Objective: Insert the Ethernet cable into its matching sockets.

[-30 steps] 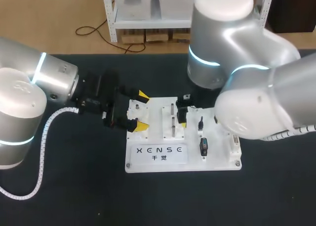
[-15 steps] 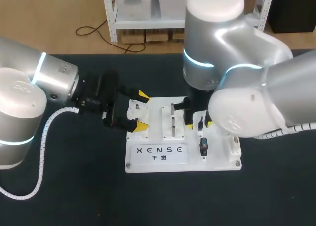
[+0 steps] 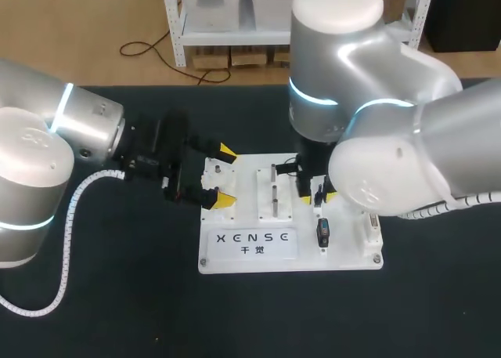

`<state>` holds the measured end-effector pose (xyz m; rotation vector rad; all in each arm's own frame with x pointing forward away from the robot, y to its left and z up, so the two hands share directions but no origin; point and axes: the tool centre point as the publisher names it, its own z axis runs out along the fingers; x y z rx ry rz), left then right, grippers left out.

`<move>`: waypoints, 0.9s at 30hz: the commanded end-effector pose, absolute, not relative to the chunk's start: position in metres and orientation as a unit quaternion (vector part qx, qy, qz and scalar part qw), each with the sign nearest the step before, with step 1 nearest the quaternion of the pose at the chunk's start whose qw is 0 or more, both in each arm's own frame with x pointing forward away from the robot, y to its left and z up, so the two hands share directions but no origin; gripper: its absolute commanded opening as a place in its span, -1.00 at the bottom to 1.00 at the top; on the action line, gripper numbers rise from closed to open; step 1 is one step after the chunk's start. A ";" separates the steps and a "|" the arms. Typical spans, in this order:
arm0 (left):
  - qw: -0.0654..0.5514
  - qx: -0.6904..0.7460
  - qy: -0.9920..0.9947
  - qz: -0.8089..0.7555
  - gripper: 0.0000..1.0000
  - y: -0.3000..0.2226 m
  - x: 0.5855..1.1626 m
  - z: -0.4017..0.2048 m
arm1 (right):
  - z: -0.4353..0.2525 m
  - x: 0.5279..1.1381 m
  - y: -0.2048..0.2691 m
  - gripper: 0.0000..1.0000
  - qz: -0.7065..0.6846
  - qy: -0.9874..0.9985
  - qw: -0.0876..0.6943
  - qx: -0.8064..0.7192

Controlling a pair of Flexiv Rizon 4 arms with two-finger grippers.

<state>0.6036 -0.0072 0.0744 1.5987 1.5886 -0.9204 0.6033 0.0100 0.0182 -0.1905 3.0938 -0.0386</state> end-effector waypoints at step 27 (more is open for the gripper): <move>0.348 0.616 0.612 -0.355 1.00 -0.006 0.603 0.074 | 0.057 0.600 -0.021 -1.00 -0.004 0.999 0.044 -0.028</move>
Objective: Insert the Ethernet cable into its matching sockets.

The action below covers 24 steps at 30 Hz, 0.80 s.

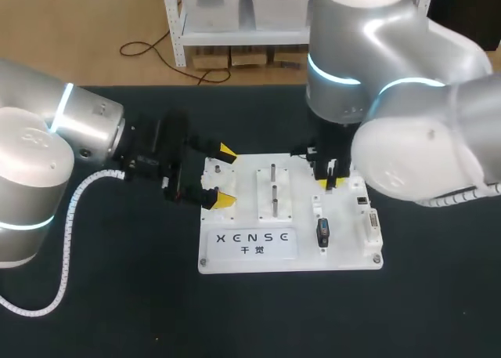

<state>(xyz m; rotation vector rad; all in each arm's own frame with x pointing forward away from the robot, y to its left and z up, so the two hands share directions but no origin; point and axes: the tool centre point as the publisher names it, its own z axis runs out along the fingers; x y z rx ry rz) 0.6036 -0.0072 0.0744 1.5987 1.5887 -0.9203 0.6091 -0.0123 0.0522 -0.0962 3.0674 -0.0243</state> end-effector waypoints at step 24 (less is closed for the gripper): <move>0.348 0.616 0.612 -0.355 1.00 -0.006 0.603 0.074 | 0.057 0.594 -0.068 -1.00 -0.003 0.999 0.049 -0.015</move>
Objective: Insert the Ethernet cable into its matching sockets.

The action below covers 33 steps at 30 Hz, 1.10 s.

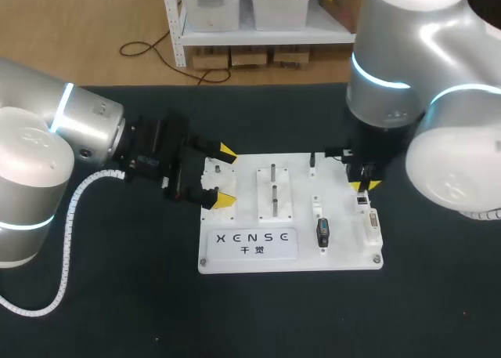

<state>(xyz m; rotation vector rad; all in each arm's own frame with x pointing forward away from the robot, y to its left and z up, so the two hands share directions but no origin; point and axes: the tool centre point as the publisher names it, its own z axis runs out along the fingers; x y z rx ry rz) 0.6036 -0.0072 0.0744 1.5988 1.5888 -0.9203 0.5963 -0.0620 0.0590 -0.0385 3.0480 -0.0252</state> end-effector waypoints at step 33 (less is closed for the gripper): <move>0.348 0.616 0.612 -0.355 1.00 -0.006 0.603 0.074 | 0.036 0.609 -0.068 -1.00 0.008 0.999 0.030 -0.036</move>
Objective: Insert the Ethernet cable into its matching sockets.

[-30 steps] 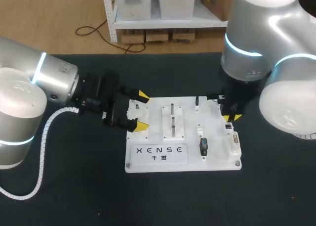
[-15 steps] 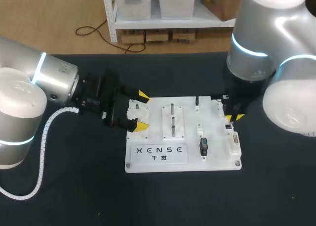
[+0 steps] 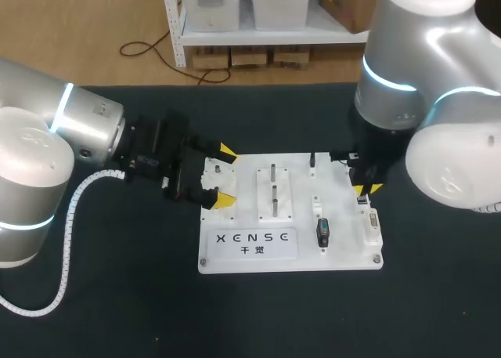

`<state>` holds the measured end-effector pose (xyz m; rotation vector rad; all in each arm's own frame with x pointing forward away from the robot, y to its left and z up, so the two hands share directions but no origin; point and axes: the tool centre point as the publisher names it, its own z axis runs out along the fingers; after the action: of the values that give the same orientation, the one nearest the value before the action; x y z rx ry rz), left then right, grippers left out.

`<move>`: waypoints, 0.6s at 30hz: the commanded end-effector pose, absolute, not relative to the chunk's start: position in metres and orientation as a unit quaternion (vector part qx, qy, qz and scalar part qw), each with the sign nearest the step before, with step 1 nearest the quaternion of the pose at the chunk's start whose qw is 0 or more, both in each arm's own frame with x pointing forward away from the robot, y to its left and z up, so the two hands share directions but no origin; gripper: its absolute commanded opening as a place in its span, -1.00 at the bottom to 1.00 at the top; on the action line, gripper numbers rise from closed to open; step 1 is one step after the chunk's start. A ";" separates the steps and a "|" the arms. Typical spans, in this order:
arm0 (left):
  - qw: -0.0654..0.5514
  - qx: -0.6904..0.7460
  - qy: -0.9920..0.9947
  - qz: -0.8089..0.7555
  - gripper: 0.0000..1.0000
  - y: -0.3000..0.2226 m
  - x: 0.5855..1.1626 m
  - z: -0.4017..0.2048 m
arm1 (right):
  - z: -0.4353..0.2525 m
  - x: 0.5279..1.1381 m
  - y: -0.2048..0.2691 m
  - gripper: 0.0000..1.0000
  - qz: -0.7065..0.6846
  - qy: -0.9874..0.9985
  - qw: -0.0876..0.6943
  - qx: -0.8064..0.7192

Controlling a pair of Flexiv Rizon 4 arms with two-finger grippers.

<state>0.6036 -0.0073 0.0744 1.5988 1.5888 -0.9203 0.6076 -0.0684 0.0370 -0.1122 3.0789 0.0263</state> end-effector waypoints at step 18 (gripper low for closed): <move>0.348 0.616 0.612 -0.355 1.00 -0.006 0.603 0.074 | 0.032 0.608 -0.068 -1.00 0.010 0.999 0.024 -0.037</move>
<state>0.6036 -0.0073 0.0744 1.5988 1.5888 -0.9203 0.6079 -0.0678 0.0329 -0.1153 3.0914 0.0329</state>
